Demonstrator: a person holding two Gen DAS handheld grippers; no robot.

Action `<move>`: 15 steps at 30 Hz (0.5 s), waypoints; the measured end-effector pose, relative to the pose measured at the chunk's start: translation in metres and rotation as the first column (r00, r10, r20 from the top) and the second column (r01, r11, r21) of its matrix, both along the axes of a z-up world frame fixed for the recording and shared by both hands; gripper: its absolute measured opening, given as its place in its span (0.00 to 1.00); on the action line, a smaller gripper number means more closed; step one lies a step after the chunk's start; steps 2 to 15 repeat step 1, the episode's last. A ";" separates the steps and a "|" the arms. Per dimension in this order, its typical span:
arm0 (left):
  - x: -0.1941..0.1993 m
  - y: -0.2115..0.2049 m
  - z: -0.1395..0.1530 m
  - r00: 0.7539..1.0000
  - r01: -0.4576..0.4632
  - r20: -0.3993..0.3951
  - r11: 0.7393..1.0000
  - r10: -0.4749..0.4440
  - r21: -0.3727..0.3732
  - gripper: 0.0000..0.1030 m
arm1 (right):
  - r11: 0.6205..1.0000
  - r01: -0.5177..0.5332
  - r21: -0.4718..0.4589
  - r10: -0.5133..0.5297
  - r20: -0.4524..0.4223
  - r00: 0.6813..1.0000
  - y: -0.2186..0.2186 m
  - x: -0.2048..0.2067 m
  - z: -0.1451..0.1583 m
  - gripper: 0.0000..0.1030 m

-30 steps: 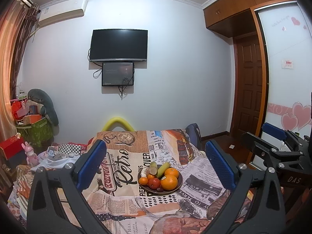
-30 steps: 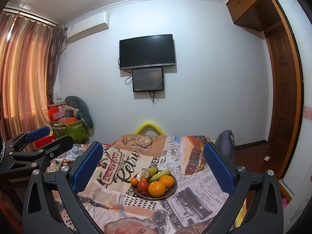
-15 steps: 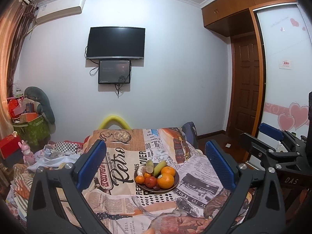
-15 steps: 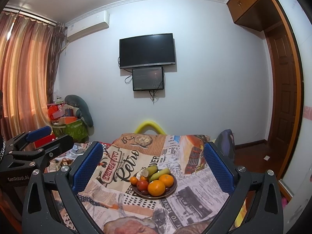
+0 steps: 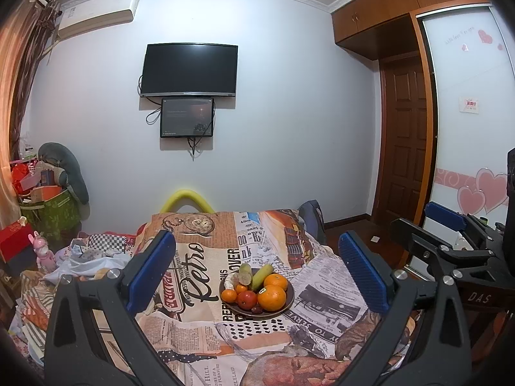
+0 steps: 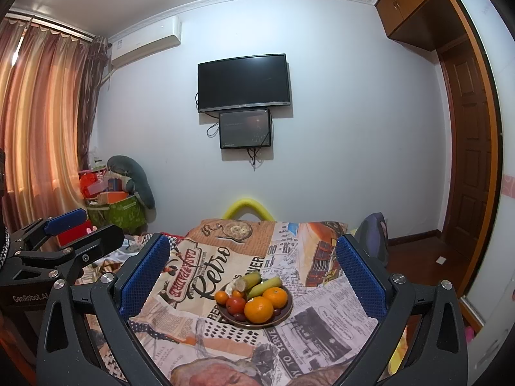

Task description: Organize fruits

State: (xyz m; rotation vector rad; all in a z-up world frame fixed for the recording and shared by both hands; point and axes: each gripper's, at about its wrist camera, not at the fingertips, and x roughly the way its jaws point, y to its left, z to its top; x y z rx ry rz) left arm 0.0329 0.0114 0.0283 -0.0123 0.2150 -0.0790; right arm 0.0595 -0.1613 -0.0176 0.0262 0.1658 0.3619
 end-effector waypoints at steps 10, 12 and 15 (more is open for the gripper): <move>0.000 0.000 0.000 1.000 0.001 -0.001 1.000 -0.001 0.000 1.00 | 1.000 0.000 -0.001 0.000 -0.001 1.000 0.000 0.001 -0.001 1.00; 0.000 0.000 0.000 1.000 0.001 -0.001 1.000 -0.001 0.000 1.00 | 1.000 0.000 -0.001 0.000 -0.001 1.000 0.000 0.001 -0.001 1.00; 0.000 0.000 0.000 1.000 0.001 -0.001 1.000 -0.001 0.000 1.00 | 1.000 0.000 -0.001 0.000 -0.001 1.000 0.000 0.001 -0.001 1.00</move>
